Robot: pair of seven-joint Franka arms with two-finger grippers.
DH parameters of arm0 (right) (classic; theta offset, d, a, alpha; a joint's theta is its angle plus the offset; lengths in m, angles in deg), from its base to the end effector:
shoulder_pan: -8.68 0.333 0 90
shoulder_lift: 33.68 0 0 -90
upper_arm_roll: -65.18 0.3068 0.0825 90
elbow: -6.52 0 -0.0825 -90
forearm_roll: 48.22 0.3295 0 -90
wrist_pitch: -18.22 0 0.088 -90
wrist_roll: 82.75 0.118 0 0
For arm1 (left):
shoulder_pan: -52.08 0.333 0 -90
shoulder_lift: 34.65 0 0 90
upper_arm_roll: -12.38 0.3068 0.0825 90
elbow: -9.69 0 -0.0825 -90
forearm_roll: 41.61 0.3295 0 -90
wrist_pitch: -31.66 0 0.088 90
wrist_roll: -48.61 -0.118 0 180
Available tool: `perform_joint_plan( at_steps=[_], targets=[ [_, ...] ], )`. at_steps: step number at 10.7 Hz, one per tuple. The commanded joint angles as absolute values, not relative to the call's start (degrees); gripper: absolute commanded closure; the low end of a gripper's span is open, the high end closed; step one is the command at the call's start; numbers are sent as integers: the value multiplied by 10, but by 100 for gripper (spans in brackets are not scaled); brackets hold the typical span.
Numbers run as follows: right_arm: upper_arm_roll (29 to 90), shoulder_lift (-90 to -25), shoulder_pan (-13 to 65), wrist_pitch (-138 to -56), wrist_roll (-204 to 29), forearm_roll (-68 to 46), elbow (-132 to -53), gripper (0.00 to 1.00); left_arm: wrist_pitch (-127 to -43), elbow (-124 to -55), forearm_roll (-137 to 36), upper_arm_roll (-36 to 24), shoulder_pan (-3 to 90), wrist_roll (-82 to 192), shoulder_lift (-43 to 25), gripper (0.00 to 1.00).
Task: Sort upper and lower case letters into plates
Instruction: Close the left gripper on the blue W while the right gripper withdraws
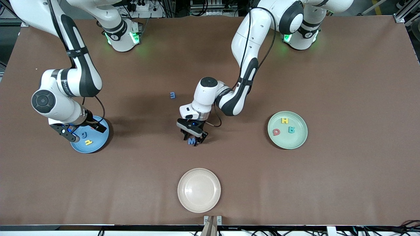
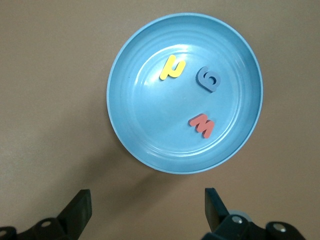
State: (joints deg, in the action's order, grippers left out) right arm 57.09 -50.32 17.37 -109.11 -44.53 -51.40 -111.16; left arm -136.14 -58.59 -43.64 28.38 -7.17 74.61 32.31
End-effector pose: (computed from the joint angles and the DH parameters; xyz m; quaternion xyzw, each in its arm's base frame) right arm 0.5334 0.0054 0.3059 0.9503 -0.3028 -0.0427 0.0588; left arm 0.4869 -0.5663 0.1661 0.9200 -0.2415 0.2939 0.0941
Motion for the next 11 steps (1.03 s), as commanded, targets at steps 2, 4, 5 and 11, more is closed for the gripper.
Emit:
perform_joint_plan(
  at_steps=[2,4,5,11],
  targets=[
    [573,-494,175,-1086,-442,-512,-1117,0,-1362,-582,-443,271,-66,762,331,46],
    [573,-494,175,-1086,-442,-512,-1117,0,-1361,-582,-447,271,-66,762,330,54],
    [573,-494,175,-1086,-442,-512,-1117,0,-1360,-582,-447,271,-66,762,330,55],
    [574,-494,180,-1086,-442,-513,-1113,0,-1331,-582,-471,265,-66,761,321,62]
  ],
)
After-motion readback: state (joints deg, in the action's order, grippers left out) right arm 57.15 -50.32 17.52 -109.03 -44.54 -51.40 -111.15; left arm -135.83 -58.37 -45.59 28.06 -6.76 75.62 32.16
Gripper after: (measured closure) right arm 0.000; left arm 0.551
